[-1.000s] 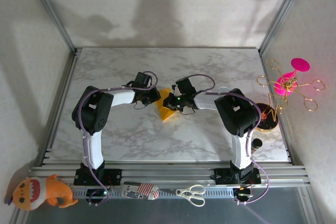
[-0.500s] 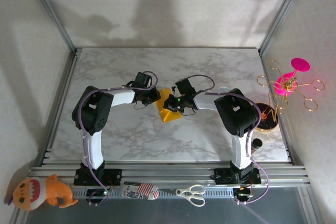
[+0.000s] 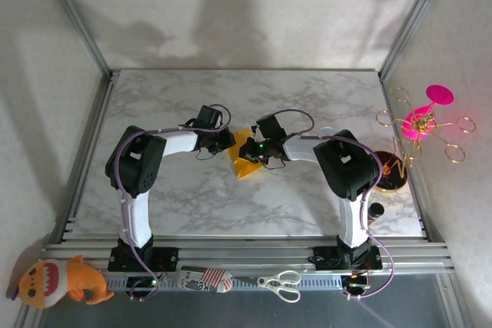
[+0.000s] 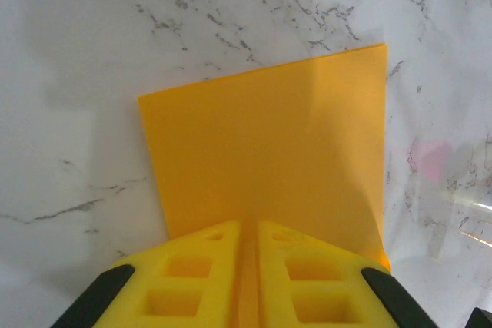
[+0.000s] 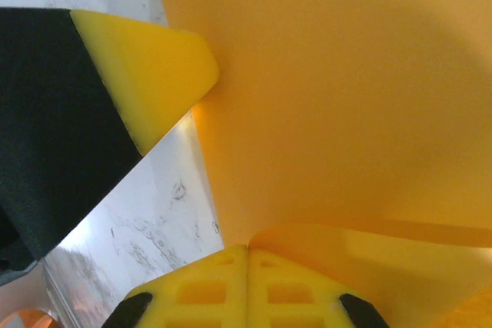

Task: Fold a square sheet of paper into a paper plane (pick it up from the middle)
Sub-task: Fold the triangle a second time at the center of the table.

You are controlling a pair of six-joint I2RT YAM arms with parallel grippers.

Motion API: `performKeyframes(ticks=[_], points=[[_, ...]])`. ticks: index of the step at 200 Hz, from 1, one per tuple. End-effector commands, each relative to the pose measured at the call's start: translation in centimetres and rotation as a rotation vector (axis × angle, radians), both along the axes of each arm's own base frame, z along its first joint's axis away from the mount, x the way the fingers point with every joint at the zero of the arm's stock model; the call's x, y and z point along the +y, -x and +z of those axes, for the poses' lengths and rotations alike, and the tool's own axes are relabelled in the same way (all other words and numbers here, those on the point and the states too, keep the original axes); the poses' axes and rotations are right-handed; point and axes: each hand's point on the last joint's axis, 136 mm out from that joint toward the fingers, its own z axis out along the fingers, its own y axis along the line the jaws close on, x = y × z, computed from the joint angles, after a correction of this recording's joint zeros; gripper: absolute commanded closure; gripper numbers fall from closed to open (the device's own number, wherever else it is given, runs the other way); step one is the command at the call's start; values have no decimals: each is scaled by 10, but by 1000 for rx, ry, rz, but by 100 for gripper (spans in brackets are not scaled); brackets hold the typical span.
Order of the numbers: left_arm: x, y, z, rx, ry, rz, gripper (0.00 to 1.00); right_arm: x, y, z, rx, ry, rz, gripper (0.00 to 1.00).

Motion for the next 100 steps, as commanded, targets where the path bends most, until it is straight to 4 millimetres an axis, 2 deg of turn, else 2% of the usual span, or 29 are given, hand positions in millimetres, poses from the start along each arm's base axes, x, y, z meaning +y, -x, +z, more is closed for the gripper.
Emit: performKeyframes(ticks=[1, 100], points=[[10, 16, -28, 82, -41, 3, 86, 2, 1, -1, -4, -1, -16, 100], [9, 16, -28, 81, -40, 1, 86, 3, 6, -8, 12, 10, 19, 100]])
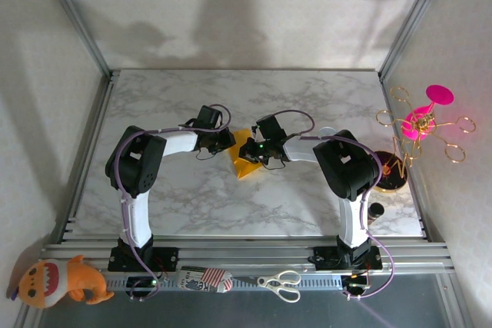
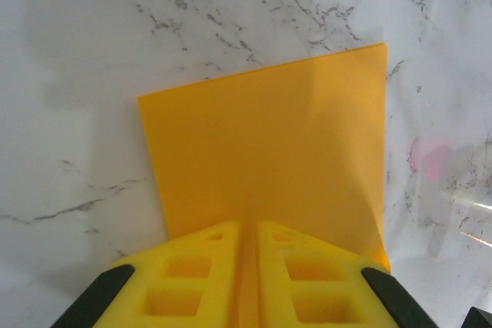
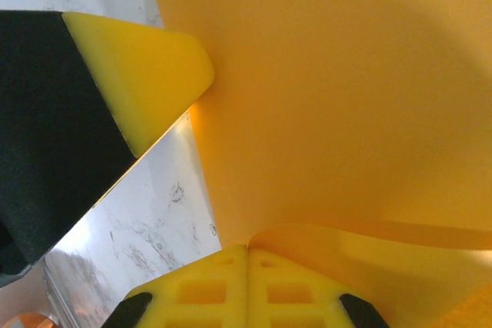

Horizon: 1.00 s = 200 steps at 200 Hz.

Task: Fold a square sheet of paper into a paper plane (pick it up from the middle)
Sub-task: Fold the triangle a second time at the center of the table.

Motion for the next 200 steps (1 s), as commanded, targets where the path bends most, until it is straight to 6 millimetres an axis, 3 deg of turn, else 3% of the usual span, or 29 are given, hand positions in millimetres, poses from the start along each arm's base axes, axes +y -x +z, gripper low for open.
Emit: performKeyframes(ticks=[1, 166, 200], points=[[9, 16, -28, 82, -41, 2, 86, 3, 6, -7, 9, 10, 28, 100], [8, 14, -22, 71, -36, 3, 86, 4, 10, -15, 38, 21, 53, 100], [13, 4, -4, 34, -32, 39, 83, 4, 12, -19, 55, 26, 58, 89]])
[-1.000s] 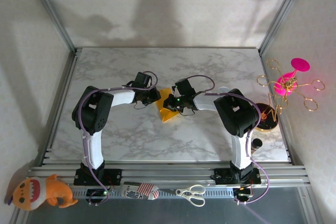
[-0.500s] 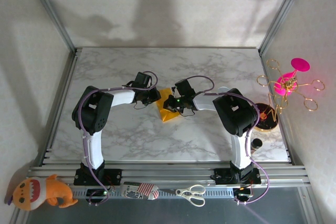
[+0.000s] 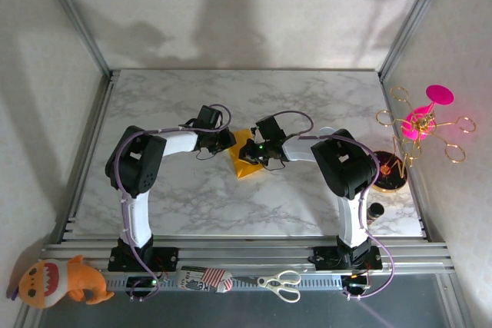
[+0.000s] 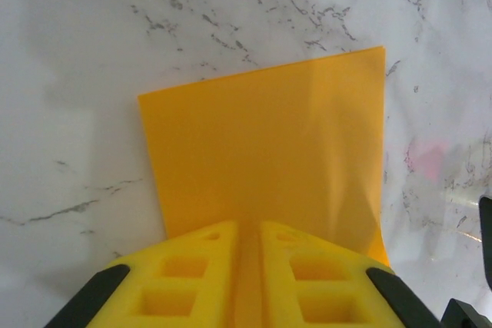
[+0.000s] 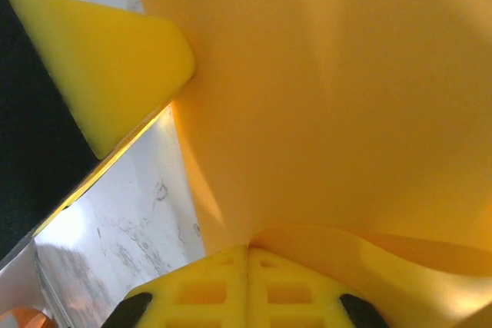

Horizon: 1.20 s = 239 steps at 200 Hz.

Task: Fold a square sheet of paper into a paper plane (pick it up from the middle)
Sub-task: Fold the triangle a second time at the center of the table.

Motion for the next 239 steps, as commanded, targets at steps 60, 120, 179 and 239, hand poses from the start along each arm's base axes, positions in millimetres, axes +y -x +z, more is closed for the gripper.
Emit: performKeyframes(ticks=[60, 120, 179, 239], points=[[56, -12, 42, -50, 12, 207, 73, 1, 11, -16, 58, 33, 33, 64], [48, 7, 59, -59, 57, 176, 76, -10, 10, -21, 50, 85, 20, 68], [4, 40, 41, 10, 84, 47, 89, -20, 14, -34, 62, 142, 15, 90], [-21, 54, 18, 68, 75, -14, 100, -22, 14, -37, 73, 155, 8, 100]])
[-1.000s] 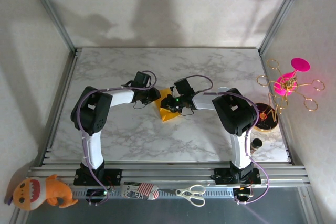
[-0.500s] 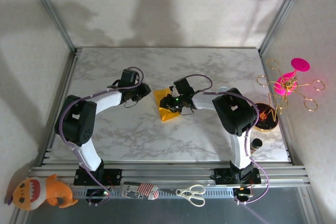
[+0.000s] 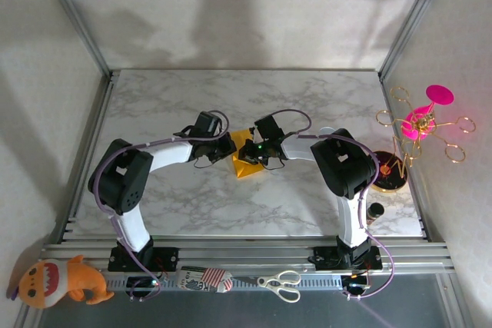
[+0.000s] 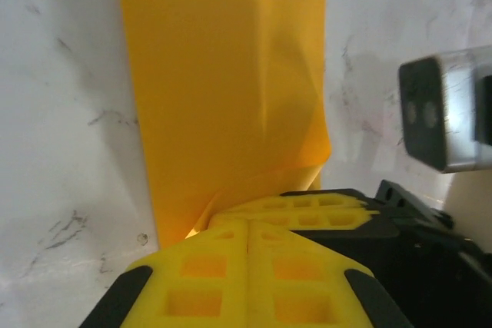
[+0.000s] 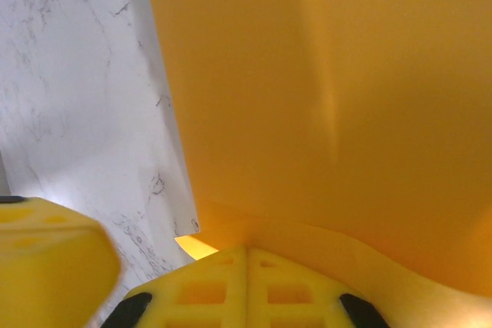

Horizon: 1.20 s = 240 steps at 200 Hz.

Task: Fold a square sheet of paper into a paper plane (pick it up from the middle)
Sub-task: Fold the triangle a second time at the center of the table.

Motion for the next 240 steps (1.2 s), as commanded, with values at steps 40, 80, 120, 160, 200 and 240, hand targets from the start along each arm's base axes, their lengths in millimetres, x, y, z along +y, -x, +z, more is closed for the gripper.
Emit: performKeyframes(ticks=[40, 80, 120, 160, 200, 240], points=[[-5, 5, -21, 49, -28, -11, 100, -21, 14, -35, 81, 120, -25, 100], [-1, 9, -33, 73, -65, -15, 100, -20, 13, -34, 82, 115, -28, 100], [5, 9, -41, 78, -110, -13, 100, -17, 13, -28, 76, 92, -28, 100], [13, 11, -48, 84, -167, -19, 100, -6, 2, -1, 21, 9, -30, 100], [15, 14, -53, 90, -195, -43, 100, -9, -18, 29, -71, -38, -51, 100], [14, 10, -50, 70, -219, -86, 100, -28, -25, 18, -100, 38, -55, 99]])
